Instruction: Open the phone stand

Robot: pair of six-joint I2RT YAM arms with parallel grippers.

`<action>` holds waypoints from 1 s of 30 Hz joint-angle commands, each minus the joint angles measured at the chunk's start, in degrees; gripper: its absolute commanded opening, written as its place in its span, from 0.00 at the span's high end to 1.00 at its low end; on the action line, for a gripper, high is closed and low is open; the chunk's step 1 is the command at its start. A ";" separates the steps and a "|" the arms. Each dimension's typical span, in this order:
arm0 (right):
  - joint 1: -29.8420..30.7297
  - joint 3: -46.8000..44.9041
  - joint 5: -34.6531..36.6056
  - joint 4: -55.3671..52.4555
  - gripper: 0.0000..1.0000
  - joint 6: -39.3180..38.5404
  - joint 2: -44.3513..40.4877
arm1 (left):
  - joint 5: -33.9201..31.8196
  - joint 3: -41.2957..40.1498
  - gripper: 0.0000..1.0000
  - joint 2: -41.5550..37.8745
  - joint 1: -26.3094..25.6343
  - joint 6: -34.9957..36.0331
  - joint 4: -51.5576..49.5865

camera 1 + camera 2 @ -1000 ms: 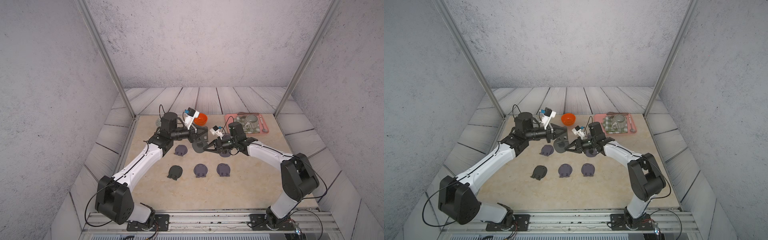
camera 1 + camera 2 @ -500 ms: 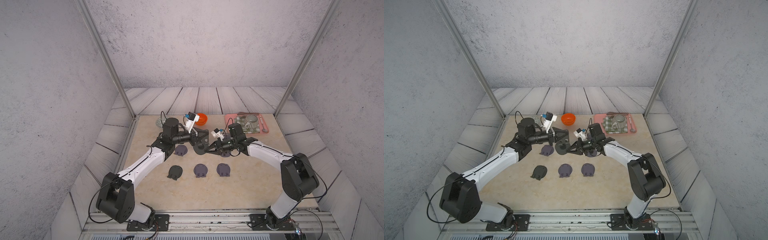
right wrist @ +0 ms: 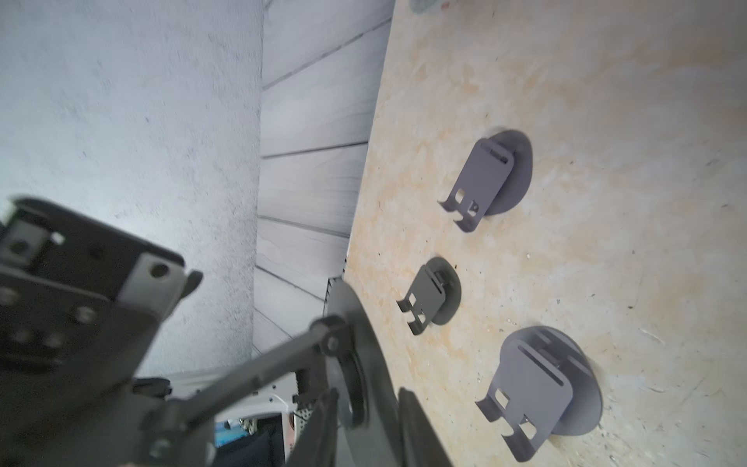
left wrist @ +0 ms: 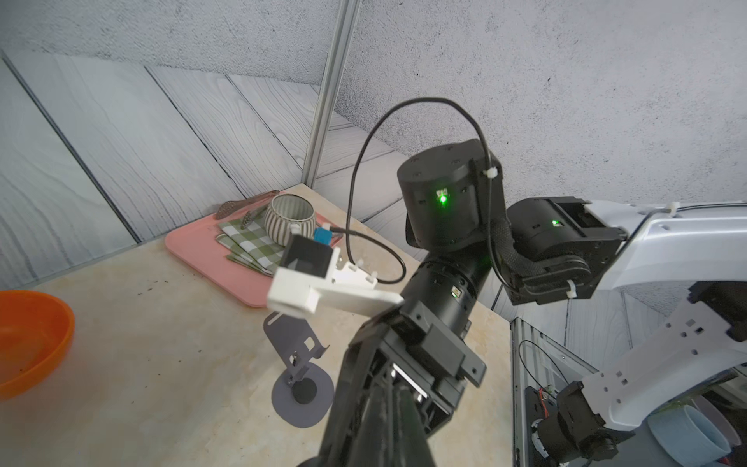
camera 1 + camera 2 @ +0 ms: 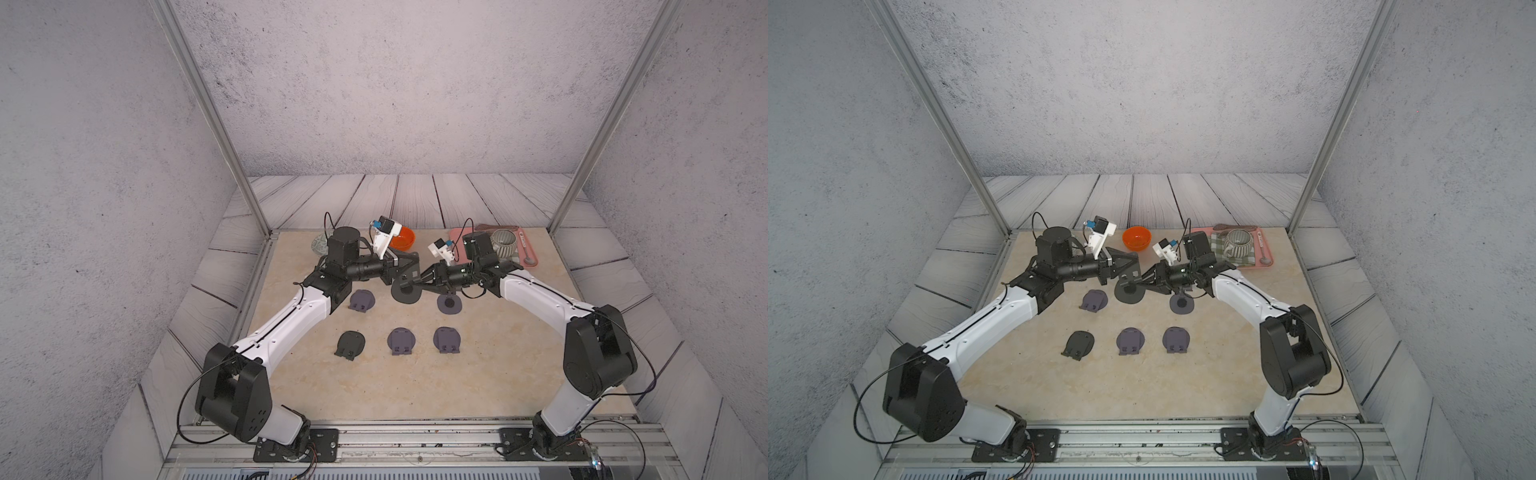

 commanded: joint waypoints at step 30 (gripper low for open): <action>-13.52 -3.24 8.10 -6.74 0.64 -15.24 -9.65 | -1.91 44.92 1.00 45.70 4.77 29.90 -39.13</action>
